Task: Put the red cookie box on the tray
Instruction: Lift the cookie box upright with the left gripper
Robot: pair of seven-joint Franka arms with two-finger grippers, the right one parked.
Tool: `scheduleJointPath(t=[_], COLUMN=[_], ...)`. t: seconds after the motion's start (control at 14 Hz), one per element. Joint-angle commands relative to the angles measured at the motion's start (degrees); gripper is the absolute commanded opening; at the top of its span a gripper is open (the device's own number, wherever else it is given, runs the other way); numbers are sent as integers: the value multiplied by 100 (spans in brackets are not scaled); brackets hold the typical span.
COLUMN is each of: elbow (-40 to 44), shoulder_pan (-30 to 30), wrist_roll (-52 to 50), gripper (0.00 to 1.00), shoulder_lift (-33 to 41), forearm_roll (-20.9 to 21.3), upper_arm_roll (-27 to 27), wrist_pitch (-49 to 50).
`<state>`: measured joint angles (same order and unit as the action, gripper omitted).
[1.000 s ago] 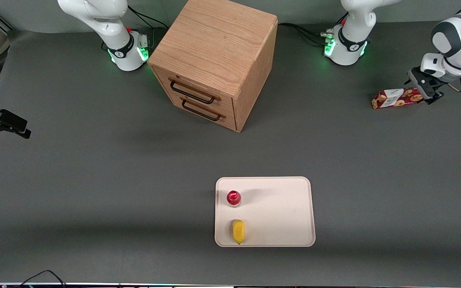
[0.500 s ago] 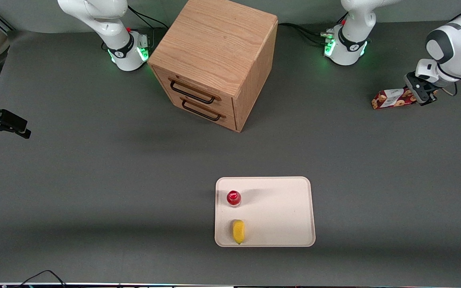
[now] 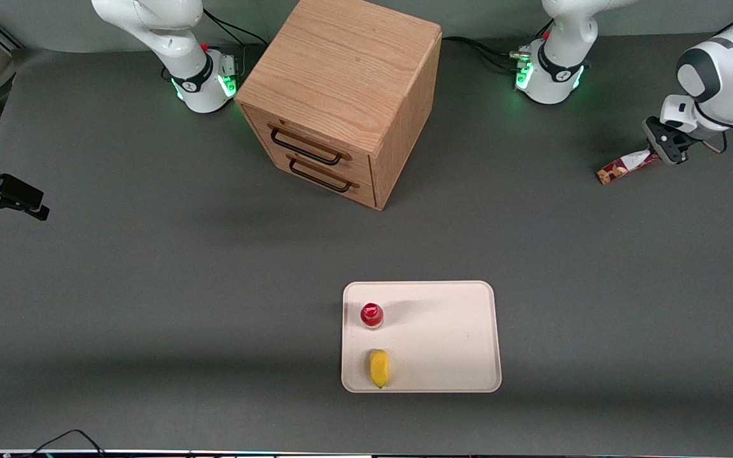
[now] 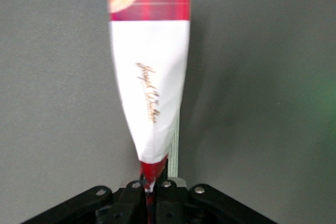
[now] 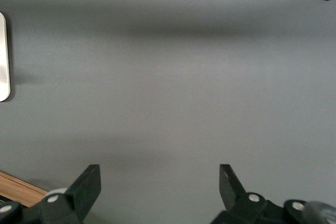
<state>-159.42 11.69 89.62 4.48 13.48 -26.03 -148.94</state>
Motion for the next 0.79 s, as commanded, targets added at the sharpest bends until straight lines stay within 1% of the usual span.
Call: scheduleJointPath(t=[0.0,0.07,0.29,0.43,0.5,0.57,0.71], elbow=[418,786,1849,2701,3167,3685,4827], shoulder_pan=[-175,-237,-246,-272,-273,-273,-273], wrist_roll=[-540,-812,-2049,-3025,-3499,-4026,-5317], gripper=[0,0,0,0,0,0,0], shoulder_lift=[79,97,79,-78,-288,-525,-1105], forearm_roll=[67,50,-82,-484,-686,-776,-794], upper_arm_roll=[97,255,1080,1704,1924,2144,2635], wrist_pitch=[712,1308,2629,3403,3702,4027,4608])
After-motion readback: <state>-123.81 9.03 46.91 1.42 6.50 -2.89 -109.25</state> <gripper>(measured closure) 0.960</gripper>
